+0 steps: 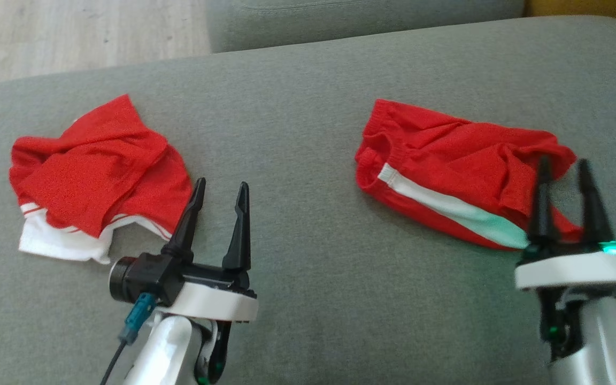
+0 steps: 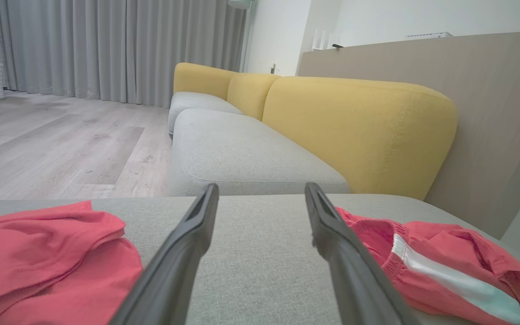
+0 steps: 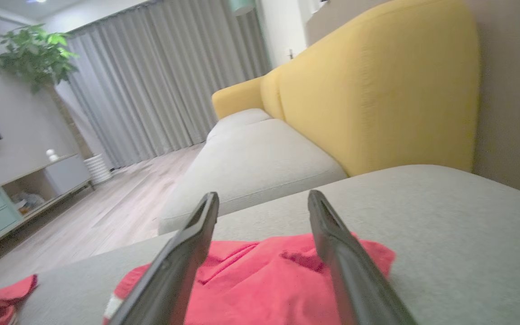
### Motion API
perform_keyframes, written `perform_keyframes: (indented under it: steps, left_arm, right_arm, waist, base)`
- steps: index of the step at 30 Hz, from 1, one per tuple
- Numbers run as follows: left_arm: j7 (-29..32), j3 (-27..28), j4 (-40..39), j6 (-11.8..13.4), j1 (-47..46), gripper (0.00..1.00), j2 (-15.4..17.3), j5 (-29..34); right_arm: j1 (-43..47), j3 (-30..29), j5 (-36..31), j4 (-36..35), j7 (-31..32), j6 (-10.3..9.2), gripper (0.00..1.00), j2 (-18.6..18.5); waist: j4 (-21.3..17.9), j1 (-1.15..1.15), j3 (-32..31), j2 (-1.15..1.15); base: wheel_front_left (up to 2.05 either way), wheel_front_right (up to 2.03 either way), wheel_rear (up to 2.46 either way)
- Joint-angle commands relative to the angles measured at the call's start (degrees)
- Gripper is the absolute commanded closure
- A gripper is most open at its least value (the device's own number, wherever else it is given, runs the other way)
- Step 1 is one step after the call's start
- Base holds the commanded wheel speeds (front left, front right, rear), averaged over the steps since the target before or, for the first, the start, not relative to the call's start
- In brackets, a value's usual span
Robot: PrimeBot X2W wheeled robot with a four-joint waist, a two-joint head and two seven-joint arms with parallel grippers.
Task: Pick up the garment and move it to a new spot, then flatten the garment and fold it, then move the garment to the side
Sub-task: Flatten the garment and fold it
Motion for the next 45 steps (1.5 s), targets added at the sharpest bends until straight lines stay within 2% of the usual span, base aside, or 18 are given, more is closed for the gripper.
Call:
perform_keyframes:
  steps: [1, 7, 17, 27, 36, 37, 38, 39, 40, 45]
  left_arm:
    - [-0.5, 1.7, -2.1, -0.3, -1.2, 0.0, 0.1, 0.2]
    - [-0.5, 1.8, -2.5, -0.4, -1.1, 0.0, 0.1, 0.2]
    - [-0.5, 1.7, -2.5, -0.7, -1.2, 0.0, 0.1, 0.7]
    - [-0.5, 0.9, -2.2, -0.5, -1.0, 0.0, 0.1, 0.5]
    - [-0.5, 0.2, -2.3, -0.2, -1.7, 0.0, 0.1, 0.0]
    - [-0.5, 0.1, -2.3, -0.2, -1.7, 0.0, 0.1, 0.0]
    - [-0.5, 0.1, -2.3, -0.2, -1.8, 0.0, 0.1, 0.0]
    - [-0.5, 0.2, -2.3, -0.2, -1.8, 0.0, 0.1, 0.0]
    - [-0.5, 0.2, -2.3, -0.2, -1.9, 0.0, 0.1, 0.1]
    - [-0.5, 0.2, -2.2, -0.2, -2.0, 0.0, 0.1, 0.1]
  right_arm:
    - [0.6, 2.7, -1.1, -2.8, 0.1, -0.04, 0.0, -0.3]
    - [2.3, 4.5, -3.4, -4.1, 1.1, -0.04, 0.0, -0.3]
    - [2.4, 5.7, -5.1, -2.7, 0.7, -0.04, 0.0, -0.3]
    - [1.7, -2.9, -10.8, 3.4, 4.6, -0.04, 0.0, -0.3]
    - [0.0, -3.7, -12.8, 7.0, 5.8, -0.04, 0.0, -0.3]
    - [-0.4, -3.9, -13.0, 7.6, 6.1, -0.04, 0.13, -0.3]
    - [-0.8, -4.1, -13.3, 8.1, 6.3, -0.04, 0.55, -0.3]
    - [-1.1, -4.2, -13.6, 8.6, 6.6, -0.04, 0.85, -0.3]
    - [-1.5, -4.4, -13.7, 9.0, 6.7, -0.04, 1.0, -0.3]
    - [-3.5, -6.5, -14.2, 9.1, 6.0, -0.04, 1.0, -0.3]
  waist:
    - [0.8, 0.0, 0.1, 0.0]
    - [2.1, 0.0, 0.4, 0.0]
    - [1.8, 0.0, -0.2, 0.0]
    - [3.1, 0.0, 0.2, 0.0]
    - [3.6, 0.0, 1.2, 0.0]
    - [3.7, 0.0, 1.3, 0.0]
    - [3.7, 0.0, 1.4, 0.0]
    - [3.8, 0.0, 1.5, 0.0]
    - [3.9, 0.0, 1.6, 0.0]
    - [4.1, 0.0, 1.8, 0.0]
  base:
    - [0.0, 0.0, 0.0]
    - [0.0, 0.0, 0.0]
    - [0.0, 0.0, 0.0]
    - [0.0, 0.0, 0.0]
    - [0.0, 0.0, 0.0]
    - [0.0, 0.0, 0.0]
    - [0.0, 0.0, 0.0]
    - [0.0, 0.0, 0.0]
    - [0.0, 0.0, 0.0]
    - [0.0, 0.0, 0.0]
